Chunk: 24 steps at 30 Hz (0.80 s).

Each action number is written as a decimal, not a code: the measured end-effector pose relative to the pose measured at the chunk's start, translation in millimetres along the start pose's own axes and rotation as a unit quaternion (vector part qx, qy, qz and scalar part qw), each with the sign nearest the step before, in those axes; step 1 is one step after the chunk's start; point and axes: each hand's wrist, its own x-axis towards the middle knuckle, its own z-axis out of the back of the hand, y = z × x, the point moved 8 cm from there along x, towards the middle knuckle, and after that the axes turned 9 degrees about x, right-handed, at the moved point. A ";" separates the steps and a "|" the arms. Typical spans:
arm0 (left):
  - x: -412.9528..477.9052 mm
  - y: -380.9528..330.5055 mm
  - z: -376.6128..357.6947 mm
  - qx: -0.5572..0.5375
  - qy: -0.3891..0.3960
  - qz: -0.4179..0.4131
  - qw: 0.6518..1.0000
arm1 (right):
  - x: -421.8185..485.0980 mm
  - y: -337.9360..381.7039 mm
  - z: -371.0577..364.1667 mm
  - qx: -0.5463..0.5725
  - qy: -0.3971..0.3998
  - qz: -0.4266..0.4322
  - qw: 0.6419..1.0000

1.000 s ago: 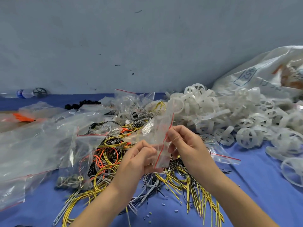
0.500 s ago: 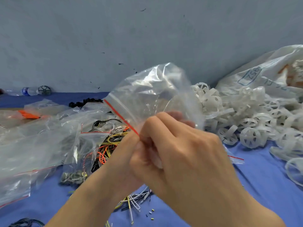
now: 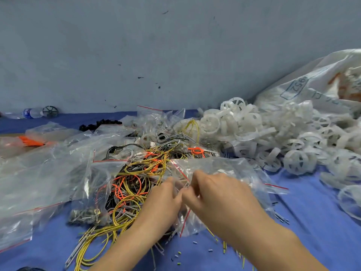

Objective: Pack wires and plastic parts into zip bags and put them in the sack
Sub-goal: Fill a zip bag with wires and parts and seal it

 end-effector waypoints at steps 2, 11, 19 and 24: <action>-0.2 -2.3 -5.8 -0.007 0.009 -0.034 0.999 | 0.0 -7.5 5.8 0.024 -0.020 -0.004 1.000; -6.0 -25.8 -25.7 -0.114 0.065 -0.102 0.986 | -4.0 -7.4 3.6 0.008 -0.047 -0.008 0.999; 1.7 -9.0 -12.0 0.104 -0.050 -0.098 0.988 | -7.1 -13.1 28.1 -0.055 -0.013 -0.033 0.998; 3.9 -5.4 -27.9 0.241 -0.008 -0.095 0.966 | -15.8 4.4 59.7 -0.085 -0.008 -0.026 0.996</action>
